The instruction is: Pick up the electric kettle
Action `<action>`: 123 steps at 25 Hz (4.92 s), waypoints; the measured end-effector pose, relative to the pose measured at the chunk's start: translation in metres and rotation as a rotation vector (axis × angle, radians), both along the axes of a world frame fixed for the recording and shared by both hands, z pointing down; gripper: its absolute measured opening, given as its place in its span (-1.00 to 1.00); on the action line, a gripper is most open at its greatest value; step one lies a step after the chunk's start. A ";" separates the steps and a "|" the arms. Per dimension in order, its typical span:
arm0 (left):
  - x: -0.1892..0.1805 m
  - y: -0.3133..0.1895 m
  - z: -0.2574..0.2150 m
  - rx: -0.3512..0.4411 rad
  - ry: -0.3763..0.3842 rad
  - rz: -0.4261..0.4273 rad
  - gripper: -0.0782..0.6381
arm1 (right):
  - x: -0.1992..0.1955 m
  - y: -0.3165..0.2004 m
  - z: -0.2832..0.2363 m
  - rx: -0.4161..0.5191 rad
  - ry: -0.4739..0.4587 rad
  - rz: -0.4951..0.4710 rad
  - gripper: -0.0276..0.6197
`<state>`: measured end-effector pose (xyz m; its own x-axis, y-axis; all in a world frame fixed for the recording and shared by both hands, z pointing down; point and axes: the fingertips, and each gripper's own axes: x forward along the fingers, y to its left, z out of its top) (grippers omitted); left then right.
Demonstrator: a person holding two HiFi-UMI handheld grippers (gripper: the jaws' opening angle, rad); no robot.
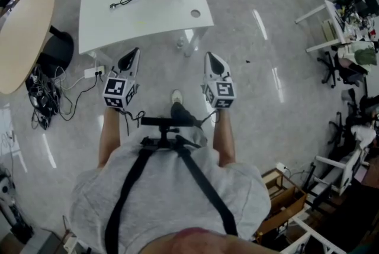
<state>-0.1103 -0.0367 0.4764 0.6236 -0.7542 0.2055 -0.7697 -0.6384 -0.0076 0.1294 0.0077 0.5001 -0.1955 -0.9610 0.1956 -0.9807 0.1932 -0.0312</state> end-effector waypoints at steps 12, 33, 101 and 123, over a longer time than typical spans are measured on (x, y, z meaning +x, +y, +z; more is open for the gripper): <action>0.018 -0.060 0.004 -0.023 -0.012 -0.083 -0.77 | 0.020 -0.080 0.003 -0.008 0.012 -0.082 -0.88; 0.043 -0.119 0.010 -0.020 -0.046 -0.160 -0.77 | 0.045 -0.163 0.003 -0.015 -0.024 -0.133 -0.88; 0.099 -0.287 0.110 -0.128 0.024 0.150 0.33 | 0.000 -0.403 0.090 -0.066 0.034 -0.066 -0.31; 0.109 -0.297 0.109 -0.119 -0.017 0.295 0.63 | -0.010 -0.427 0.092 0.007 0.038 -0.130 -0.31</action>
